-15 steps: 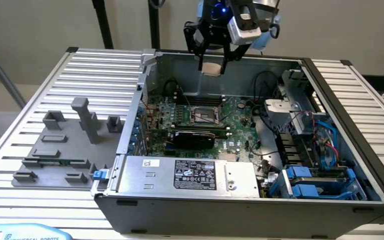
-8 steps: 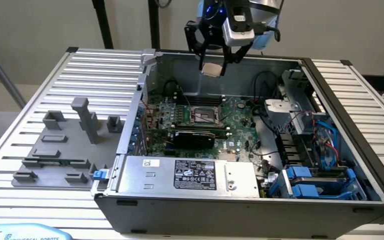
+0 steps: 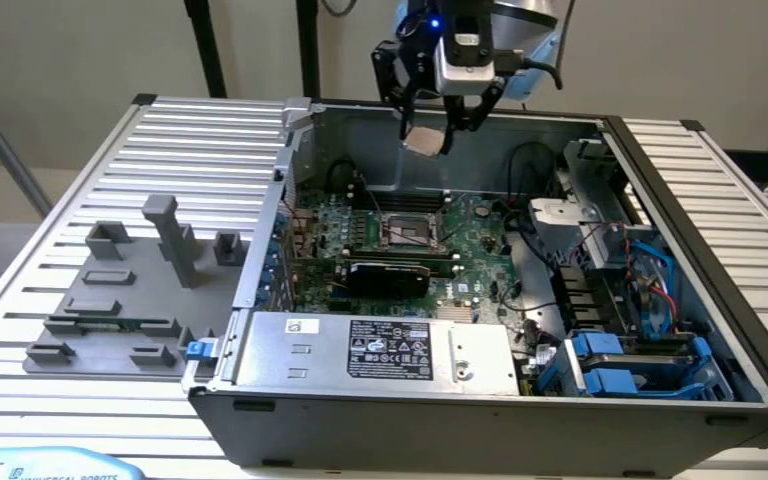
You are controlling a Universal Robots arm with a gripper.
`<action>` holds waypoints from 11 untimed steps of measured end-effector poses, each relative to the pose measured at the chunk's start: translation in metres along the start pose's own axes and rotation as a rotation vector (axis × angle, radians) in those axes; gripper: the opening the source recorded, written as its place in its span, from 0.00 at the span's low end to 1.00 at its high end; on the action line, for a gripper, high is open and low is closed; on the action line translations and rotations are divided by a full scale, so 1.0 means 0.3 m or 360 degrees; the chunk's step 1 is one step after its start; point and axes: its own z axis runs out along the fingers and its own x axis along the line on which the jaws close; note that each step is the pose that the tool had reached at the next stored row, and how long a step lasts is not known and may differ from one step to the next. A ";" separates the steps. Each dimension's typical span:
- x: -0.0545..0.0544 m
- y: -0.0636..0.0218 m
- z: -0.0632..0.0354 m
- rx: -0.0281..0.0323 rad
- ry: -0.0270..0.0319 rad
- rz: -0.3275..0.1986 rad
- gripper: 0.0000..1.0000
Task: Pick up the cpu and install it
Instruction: 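Place the cpu into insertion slot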
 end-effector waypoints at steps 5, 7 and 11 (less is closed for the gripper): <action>0.000 0.000 0.005 -0.00050 -0.00112 0.0144 0.55; 0.000 -0.001 0.007 -0.00071 -0.00155 0.0201 0.55; 0.000 -0.001 0.010 -0.00111 -0.00245 0.0318 0.55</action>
